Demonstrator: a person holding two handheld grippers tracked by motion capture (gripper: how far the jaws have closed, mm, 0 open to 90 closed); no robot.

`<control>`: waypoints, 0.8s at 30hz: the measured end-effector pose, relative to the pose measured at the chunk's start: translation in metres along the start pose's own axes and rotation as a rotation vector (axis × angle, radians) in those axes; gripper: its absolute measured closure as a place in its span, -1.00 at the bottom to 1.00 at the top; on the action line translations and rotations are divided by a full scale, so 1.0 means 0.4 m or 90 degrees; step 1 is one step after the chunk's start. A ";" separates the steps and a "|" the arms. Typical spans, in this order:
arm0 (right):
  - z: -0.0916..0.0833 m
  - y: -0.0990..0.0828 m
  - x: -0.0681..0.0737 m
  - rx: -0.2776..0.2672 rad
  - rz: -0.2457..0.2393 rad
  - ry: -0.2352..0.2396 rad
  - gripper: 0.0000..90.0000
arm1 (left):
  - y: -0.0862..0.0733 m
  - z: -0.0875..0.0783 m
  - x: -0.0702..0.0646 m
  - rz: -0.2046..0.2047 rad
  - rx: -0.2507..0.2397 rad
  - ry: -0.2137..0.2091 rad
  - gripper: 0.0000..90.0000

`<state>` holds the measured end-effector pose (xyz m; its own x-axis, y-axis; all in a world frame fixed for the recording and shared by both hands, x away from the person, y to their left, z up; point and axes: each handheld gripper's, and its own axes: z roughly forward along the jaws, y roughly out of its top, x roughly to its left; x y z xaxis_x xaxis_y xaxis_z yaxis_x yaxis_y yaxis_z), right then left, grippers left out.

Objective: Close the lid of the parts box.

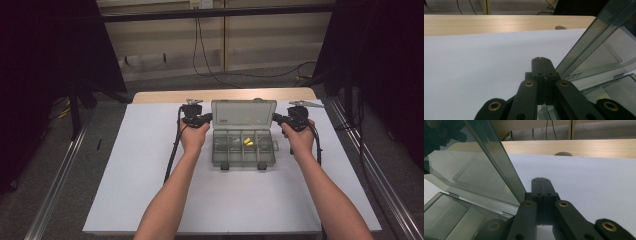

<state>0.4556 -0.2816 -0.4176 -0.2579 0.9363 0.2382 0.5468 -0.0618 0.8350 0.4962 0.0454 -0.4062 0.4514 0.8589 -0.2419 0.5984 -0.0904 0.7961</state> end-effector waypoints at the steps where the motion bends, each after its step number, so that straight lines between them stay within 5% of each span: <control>1: -0.001 -0.001 0.001 0.000 0.000 -0.001 1.00 | -0.001 -0.001 -0.001 0.001 -0.002 0.001 1.00; 24: -0.022 -0.017 0.014 -0.004 -0.003 -0.008 1.00 | -0.019 -0.016 -0.009 0.003 -0.010 0.001 1.00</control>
<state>0.4435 -0.2789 -0.4174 -0.2501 0.9409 0.2283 0.5412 -0.0597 0.8388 0.4859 0.0462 -0.4077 0.4533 0.8593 -0.2368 0.5859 -0.0871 0.8057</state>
